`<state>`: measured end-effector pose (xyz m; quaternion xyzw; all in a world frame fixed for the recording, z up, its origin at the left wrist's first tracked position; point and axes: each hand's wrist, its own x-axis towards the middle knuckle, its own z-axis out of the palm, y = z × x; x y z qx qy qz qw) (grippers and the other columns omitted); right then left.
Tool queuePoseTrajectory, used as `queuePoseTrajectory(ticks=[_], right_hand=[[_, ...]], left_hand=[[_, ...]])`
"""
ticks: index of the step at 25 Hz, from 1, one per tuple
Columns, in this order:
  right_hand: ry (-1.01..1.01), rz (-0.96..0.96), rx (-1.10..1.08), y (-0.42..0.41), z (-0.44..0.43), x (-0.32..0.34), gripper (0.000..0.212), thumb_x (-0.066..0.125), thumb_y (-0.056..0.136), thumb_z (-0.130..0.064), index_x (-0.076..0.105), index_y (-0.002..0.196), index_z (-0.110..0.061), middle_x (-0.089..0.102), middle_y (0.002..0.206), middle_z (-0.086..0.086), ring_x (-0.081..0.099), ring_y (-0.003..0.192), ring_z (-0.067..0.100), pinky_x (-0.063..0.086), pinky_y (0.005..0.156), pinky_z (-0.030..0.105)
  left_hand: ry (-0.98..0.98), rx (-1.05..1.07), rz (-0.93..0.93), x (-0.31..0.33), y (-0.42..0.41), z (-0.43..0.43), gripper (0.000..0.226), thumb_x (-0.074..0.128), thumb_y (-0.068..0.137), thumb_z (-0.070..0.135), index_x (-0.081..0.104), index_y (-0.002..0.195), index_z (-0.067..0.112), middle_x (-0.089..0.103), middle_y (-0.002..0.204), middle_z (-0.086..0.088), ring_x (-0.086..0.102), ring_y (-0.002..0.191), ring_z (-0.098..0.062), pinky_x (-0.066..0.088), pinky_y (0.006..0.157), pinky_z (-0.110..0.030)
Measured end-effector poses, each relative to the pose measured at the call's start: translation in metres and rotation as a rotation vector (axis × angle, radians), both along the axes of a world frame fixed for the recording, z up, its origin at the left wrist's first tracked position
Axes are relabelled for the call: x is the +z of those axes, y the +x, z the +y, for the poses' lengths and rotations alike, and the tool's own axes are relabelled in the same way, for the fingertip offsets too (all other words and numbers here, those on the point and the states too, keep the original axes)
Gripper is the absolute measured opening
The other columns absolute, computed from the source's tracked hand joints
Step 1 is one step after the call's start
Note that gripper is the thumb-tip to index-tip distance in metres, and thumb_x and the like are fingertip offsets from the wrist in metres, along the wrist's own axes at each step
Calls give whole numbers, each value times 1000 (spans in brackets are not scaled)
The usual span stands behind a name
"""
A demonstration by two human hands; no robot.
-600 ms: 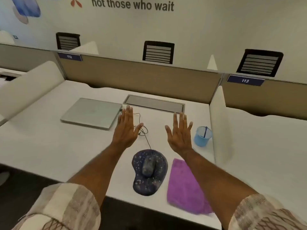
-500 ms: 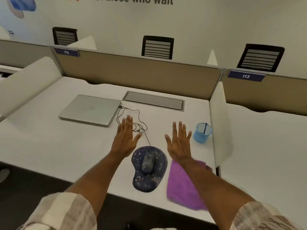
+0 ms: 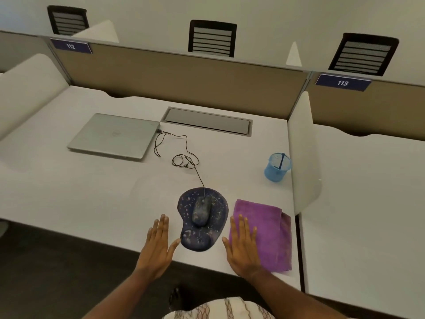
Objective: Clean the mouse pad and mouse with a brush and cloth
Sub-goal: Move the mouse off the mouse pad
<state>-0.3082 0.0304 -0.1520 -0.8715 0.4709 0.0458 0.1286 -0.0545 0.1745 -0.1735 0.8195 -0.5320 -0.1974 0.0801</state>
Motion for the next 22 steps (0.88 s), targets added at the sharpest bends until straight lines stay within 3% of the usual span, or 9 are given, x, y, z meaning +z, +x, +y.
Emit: queuePoseTrajectory(ticks=[5,10,14,16,18,20,22], right_hand=[[45,98,66,-12,3,-22,70,4,97,-56,-15,153,-18,-24,159,10,-18,148,30,-8,118,51],[70,129,67,-10,0,-20,72,-3,94,-59,-22,152,-20,-27,159,8,-23,147,28,-13,118,49],[63,137,54,-8,0,-18,70,5,99,-58,-24,151,-22,-25,160,7,-23,148,27,-17,117,48],[52,102,5,-5,-2,-15,71,10,99,-59,-13,155,-23,-14,163,5,-11,151,26,-11,120,47],[21,-10,-84,5,-4,-7,72,19,97,-63,14,156,-22,19,162,5,16,149,27,4,122,45],[-45,-152,-141,22,-9,1,68,27,94,-68,39,145,-24,47,143,2,41,133,22,28,116,40],[-84,-226,-170,44,-13,8,70,30,89,-75,50,134,-25,57,127,-2,48,117,17,42,105,35]], left_hand=[[64,-18,45,-15,-7,17,85,-3,91,74,-26,152,21,-36,159,4,-28,148,-13,-13,121,-34],[59,-24,59,-16,-8,17,83,-3,91,72,-26,153,22,-37,158,5,-31,147,-12,-9,123,-37],[48,-31,67,-15,-6,19,80,0,94,70,-27,152,23,-37,158,6,-30,147,-11,-7,123,-37],[38,-36,74,-14,-2,20,78,4,96,69,-26,153,24,-36,159,7,-28,148,-11,-6,124,-37],[27,-36,51,-11,8,22,77,5,97,68,-26,153,24,-34,160,8,-25,149,-11,-6,124,-38],[8,-6,36,-6,24,27,79,5,96,69,-24,154,24,-30,162,7,-23,150,-12,-5,124,-40],[-5,43,28,-2,43,33,81,7,95,71,-21,155,24,-26,163,6,-20,151,-14,-3,124,-41]])
